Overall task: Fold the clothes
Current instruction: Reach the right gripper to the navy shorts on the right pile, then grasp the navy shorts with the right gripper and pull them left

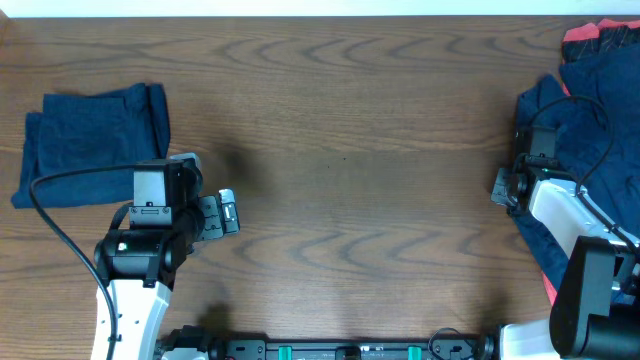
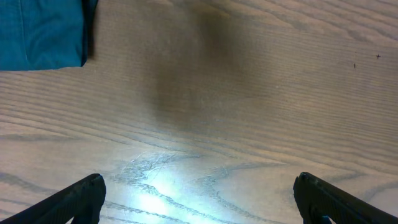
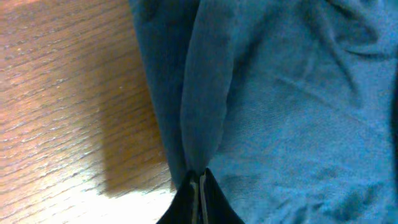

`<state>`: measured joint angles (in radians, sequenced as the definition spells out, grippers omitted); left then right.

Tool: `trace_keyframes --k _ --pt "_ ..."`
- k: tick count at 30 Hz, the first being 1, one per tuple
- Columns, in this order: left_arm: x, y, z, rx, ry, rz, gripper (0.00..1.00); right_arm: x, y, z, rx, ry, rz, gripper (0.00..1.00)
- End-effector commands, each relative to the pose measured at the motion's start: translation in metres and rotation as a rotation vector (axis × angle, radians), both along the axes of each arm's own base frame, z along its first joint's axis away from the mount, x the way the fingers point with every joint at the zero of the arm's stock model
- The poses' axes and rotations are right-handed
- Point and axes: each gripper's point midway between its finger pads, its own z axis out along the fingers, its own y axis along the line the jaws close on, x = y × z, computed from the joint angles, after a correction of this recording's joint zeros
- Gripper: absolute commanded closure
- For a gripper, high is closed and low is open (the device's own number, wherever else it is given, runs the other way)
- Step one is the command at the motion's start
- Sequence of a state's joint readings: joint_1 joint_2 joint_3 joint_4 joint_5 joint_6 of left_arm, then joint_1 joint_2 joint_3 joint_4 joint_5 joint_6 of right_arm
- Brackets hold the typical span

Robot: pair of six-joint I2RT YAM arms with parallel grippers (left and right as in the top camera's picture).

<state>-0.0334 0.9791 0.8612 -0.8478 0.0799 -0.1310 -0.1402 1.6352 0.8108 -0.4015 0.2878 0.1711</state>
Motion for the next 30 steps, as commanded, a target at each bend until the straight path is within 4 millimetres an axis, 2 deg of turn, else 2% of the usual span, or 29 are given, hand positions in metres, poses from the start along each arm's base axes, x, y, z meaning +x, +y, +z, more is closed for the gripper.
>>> trace_keyframes --k 1,4,7,9,13,15,17,22,25,30 --pt "0.003 -0.001 0.006 -0.013 -0.015 0.004 0.02 0.005 -0.001 0.003 0.008 -0.010 -0.001 0.99" --pt "0.003 -0.001 0.006 -0.013 -0.015 0.004 0.02 0.009 0.006 0.007 0.043 -0.029 0.015 0.99" --pt "0.003 -0.001 0.006 -0.013 -0.015 0.004 0.02 0.016 0.014 0.029 0.083 -0.078 0.035 0.99" --pt "0.003 -0.001 0.006 -0.012 -0.016 0.004 0.02 0.025 0.023 0.056 0.112 -0.140 0.069 0.99" --pt "0.004 -0.001 0.006 -0.013 -0.019 0.004 0.02 0.037 0.047 0.125 0.133 -0.266 0.160 0.99" --pt "0.004 -0.001 0.006 -0.013 -0.019 0.004 0.02 0.037 0.066 0.152 0.139 -0.311 0.217 0.99" --pt "0.004 -0.001 0.007 -0.013 -0.020 0.004 0.02 0.035 0.085 0.167 0.145 -0.332 0.273 0.99" --pt "0.006 -0.001 0.008 -0.013 -0.031 0.004 0.02 0.032 0.142 0.172 0.200 -0.349 0.388 0.99" --pt "0.008 -0.001 0.009 -0.013 -0.041 0.004 0.02 0.048 0.180 0.184 0.254 -0.444 0.429 0.99" --pt "0.011 -0.001 0.011 -0.014 -0.056 0.004 0.02 0.089 0.244 0.208 0.346 -0.658 0.508 0.99"
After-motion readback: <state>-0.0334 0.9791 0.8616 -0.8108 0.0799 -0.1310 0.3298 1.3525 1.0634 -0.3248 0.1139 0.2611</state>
